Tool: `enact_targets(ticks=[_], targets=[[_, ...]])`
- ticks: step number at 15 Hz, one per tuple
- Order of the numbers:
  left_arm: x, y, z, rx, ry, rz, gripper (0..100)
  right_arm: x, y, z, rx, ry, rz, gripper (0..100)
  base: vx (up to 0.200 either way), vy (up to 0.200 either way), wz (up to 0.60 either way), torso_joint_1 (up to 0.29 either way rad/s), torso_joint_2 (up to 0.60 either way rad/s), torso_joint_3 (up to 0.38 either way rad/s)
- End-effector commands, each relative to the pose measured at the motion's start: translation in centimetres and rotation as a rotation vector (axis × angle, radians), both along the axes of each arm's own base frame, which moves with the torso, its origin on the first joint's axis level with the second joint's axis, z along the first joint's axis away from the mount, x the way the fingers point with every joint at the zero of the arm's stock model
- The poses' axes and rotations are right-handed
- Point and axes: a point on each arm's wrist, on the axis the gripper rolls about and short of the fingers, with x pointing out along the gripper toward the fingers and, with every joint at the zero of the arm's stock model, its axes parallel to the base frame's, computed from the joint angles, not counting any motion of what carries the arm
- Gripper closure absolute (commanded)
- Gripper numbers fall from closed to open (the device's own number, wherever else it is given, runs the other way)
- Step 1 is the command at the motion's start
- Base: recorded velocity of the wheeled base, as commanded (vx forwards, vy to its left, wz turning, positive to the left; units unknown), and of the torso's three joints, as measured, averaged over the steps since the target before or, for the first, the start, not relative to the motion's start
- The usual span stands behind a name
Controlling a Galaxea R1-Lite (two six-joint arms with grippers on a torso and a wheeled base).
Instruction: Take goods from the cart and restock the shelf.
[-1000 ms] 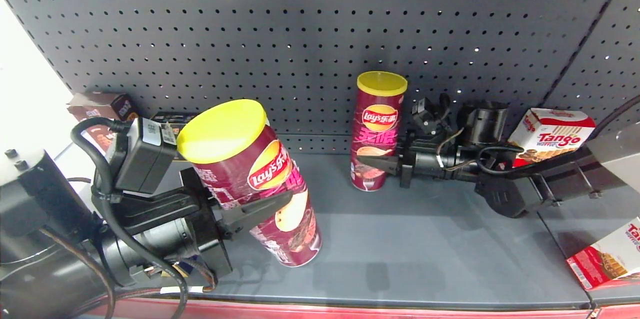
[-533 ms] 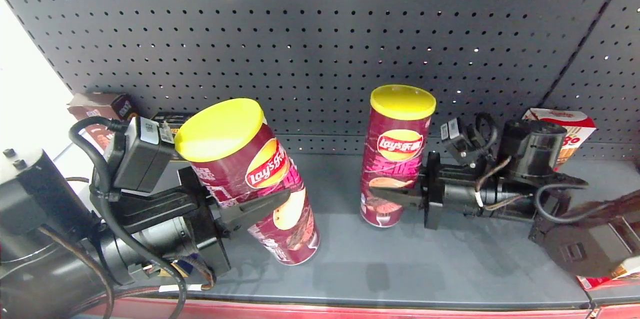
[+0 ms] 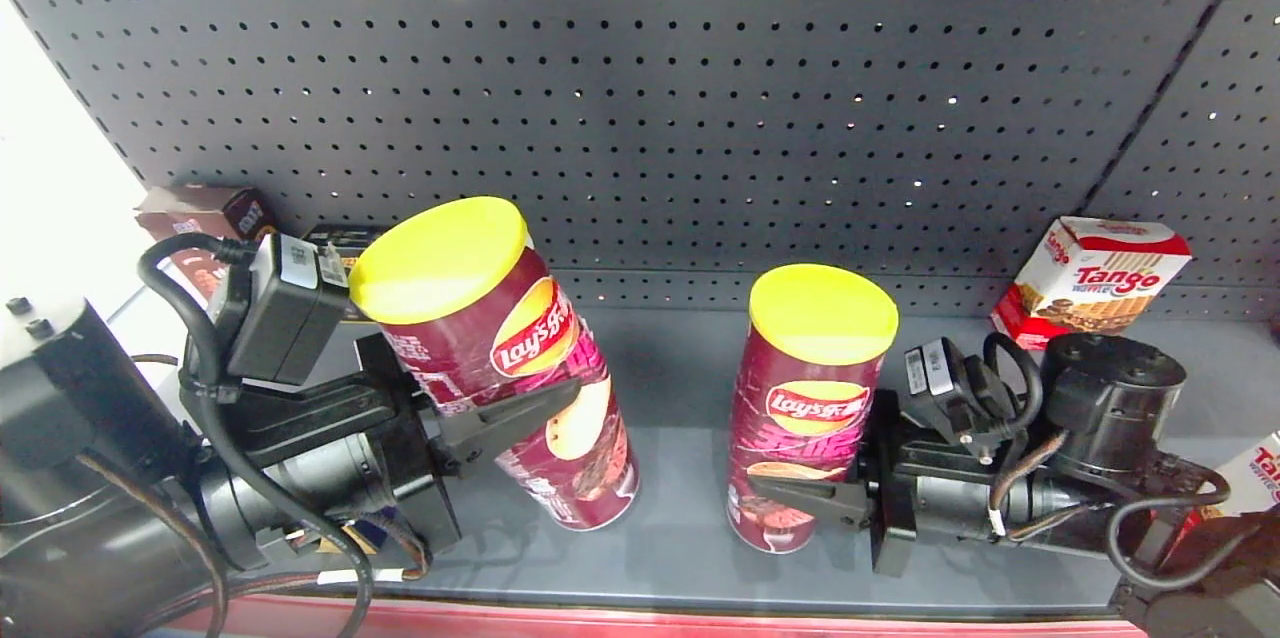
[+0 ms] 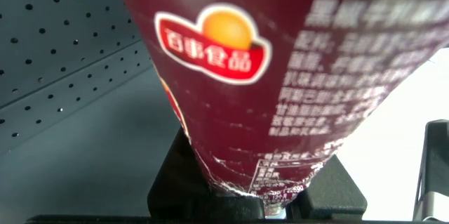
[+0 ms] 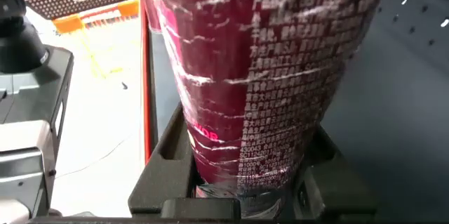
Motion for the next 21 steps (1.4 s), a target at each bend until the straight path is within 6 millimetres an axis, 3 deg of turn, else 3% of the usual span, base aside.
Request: enact_targets(ticks=[1,7,8,11,15,21], targets=[[0.0,0.1,0.0,0.0,-0.001,0.003,100,0.4,0.3,-1.2,-0.019,0.029,0.004,100,0.0,0.0,0.0,0.0,0.0,0.0],[0.1,0.2,0.0,-0.001,-0.002,0.008,100,0.4,0.9,-1.9,-0.026,0.034,0.016,100,0.0,0.0,0.0,0.0,0.0,0.0],[0.1,0.2,0.0,-0.001,-0.002,0.008,100,0.4,0.8,-1.9,-0.029,0.022,0.011,0,0.0,0.0,0.0,0.0,0.0,0.0],[0.1,0.1,0.0,-0.001,-0.002,0.007,100,0.4,0.3,-1.7,-0.028,0.015,-0.005,0,0.0,0.0,0.0,0.0,0.0,0.0],[0.0,0.2,-0.1,0.001,0.002,0.007,100,-1.5,-1.2,-0.9,-0.024,0.007,-0.019,0,0.0,0.0,0.0,0.0,0.0,0.0],[-0.3,0.8,0.6,-0.013,-0.028,0.028,100,-5.4,-6.4,2.1,0.03,-0.085,-0.158,0,0.0,0.0,0.0,0.0,0.0,0.0]])
